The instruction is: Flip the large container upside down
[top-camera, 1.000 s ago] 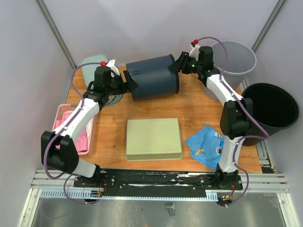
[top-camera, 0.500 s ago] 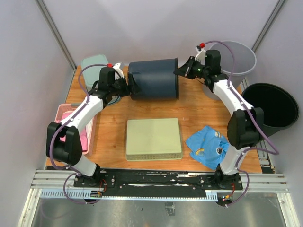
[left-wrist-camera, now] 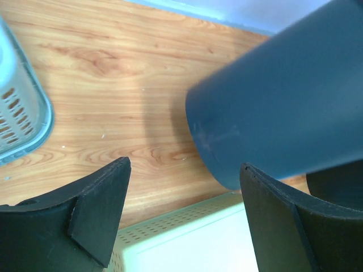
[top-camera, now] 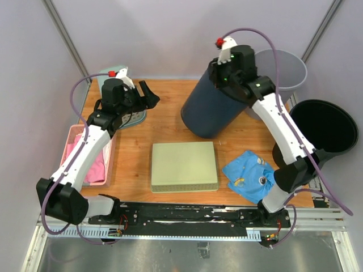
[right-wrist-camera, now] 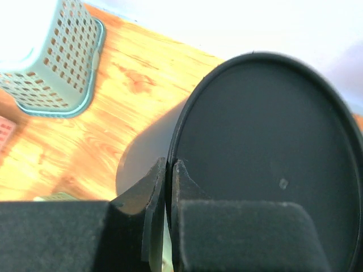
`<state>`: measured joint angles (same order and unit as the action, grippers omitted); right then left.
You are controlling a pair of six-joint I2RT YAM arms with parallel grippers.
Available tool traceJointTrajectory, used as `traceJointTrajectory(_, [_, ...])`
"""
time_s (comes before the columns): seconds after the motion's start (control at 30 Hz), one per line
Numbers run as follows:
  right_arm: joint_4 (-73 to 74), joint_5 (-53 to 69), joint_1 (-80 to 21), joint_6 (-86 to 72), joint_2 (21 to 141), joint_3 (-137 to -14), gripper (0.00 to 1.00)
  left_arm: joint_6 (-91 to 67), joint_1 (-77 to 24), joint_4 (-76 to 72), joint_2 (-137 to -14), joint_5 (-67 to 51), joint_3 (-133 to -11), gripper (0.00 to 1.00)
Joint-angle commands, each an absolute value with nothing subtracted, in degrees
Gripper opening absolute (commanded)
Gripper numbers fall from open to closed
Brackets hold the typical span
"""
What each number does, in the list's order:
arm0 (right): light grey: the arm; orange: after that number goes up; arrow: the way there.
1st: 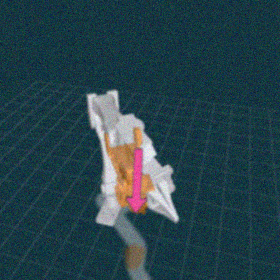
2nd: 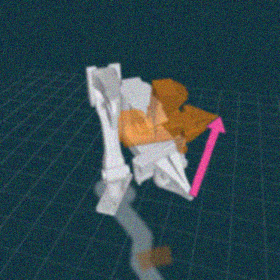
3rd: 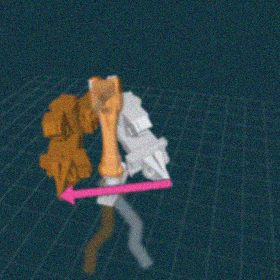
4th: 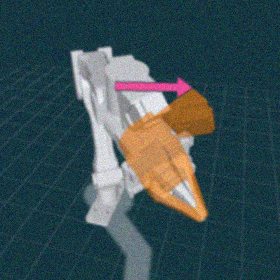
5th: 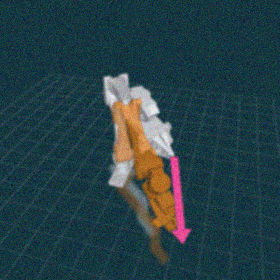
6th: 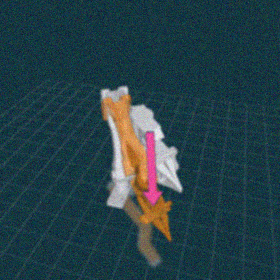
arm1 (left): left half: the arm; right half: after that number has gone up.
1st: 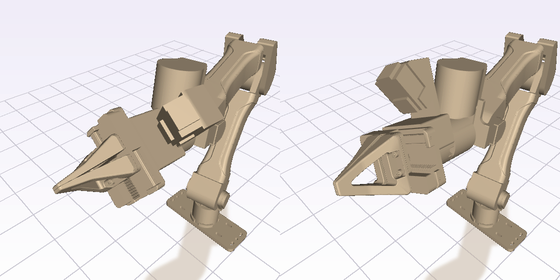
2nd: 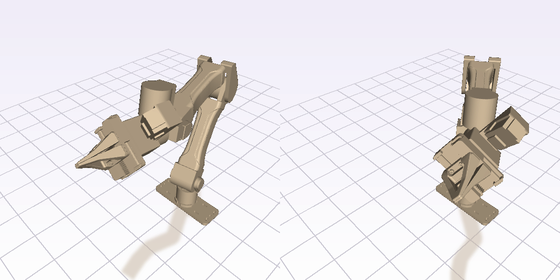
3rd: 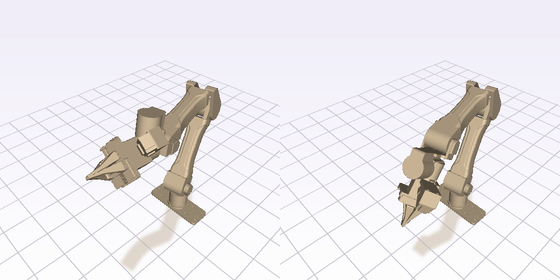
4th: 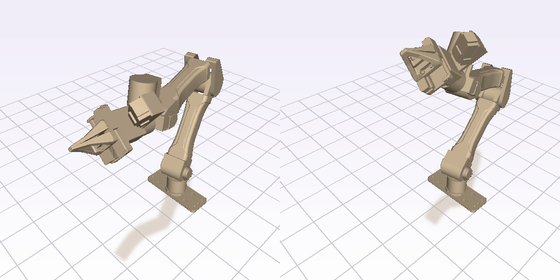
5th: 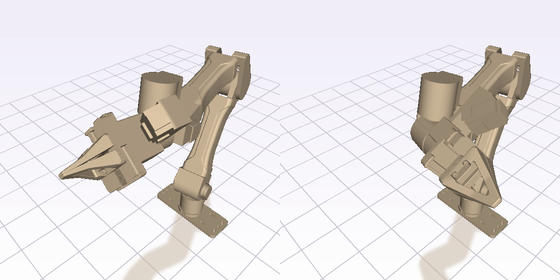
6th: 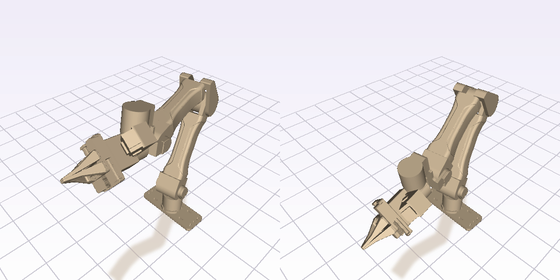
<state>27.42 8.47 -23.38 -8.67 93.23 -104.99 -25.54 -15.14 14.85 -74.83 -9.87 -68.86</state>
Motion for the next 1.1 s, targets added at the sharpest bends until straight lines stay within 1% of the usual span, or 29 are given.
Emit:
traceJointTrajectory(0.0, [29.78, -5.25, -32.66, 4.27, 98.92, -114.46, 0.01, -27.89, -15.05, 19.88, -70.10, -0.73, -70.30, 0.82])
traceJointTrajectory(0.2, [25.60, -6.92, -40.78, 6.29, 107.13, -116.51, 0.00, -31.10, -14.94, 20.40, -62.14, 4.66, -64.70, 0.82])
traceJointTrajectory(0.3, [24.17, -3.82, -43.21, 5.09, 110.97, -119.21, 0.00, -30.75, -14.94, 21.76, -60.47, 6.06, -64.78, 0.82])
traceJointTrajectory(0.33, [24.65, -1.89, -43.54, 4.33, 112.36, -121.17, 0.04, -30.43, -14.94, 22.40, -60.35, 6.22, -65.25, 0.82])
traceJointTrajectory(0.37, [25.60, -0.50, -43.62, 3.52, 113.85, -123.49, 0.19, -30.03, -14.94, 23.08, -60.30, 6.13, -65.81, 0.82])
traceJointTrajectory(0.4, [26.93, 0.23, -43.66, 2.96, 115.34, -125.88, 0.38, -29.57, -14.94, 23.57, -60.29, 6.09, -66.25, 0.82])
traceJointTrajectory(0.43, [28.68, 0.68, -43.70, 2.79, 116.06, -128.31, 0.51, -29.21, -14.94, 23.93, -60.22, 5.90, -66.63, 0.82])
traceJointTrajectory(0.47, [29.90, 0.44, -43.68, 3.00, 115.78, -129.82, 0.60, -28.80, -14.94, 23.89, -60.13, 5.70, -66.87, 0.82])
traceJointTrajectory(0.53, [30.03, -1.23, -43.60, 3.94, 112.13, -129.05, 0.69, -27.97, -14.89, 23.60, -60.11, 4.89, -67.37, 0.82])
traceJointTrajectory(0.6, [27.88, -2.75, -42.94, 3.95, 106.32, -124.65, 0.70, -26.58, -14.94, 23.20, -60.58, 3.61, -67.84, 0.82])
traceJointTrajectory(0.67, [22.45, -3.73, -40.01, 0.41, 97.31, -112.98, 0.71, -24.40, -14.90, 22.07, -61.03, 0.46, -67.69, 0.83])
traceJointTrajectory(0.7, [18.22, -3.30, -37.93, -2.06, 92.51, -105.29, 0.71, -22.94, -14.94, 21.39, -61.34, -2.39, -67.17, 0.83])
traceJointTrajectory(0.8, [8.29, 0.87, -27.30, -13.90, 78.64, -83.09, 0.70, -19.41, -15.01, 22.07, -61.81, -8.83, -64.55, 0.84])
traceJointTrajectory(0.87, [4.75, 2.18, -19.56, -23.05, 72.87, -71.49, 0.66, -18.23, -15.08, 22.22, -60.38, -9.96, -60.61, 0.84])
traceJointTrajectory(0.93, [1.43, 5.55, -14.26, -29.12, 70.09, -63.46, 0.64, -17.52, -15.17, 19.73, -58.01, -13.16, -55.42, 0.85])
traceJointTrajectory(0.97, [1.08, 6.58, -13.03, -30.94, 69.93, -61.38, 0.63, -17.98, -15.20, 17.87, -56.88, -14.86, -52.91, 0.88])
traceJointTrajectory(1.07, [1.29, 6.83, -12.62, -33.44, 73.44, -60.08, 0.63, -20.47, -15.48, 15.51, -54.87, -18.05, -47.57, 0.89])
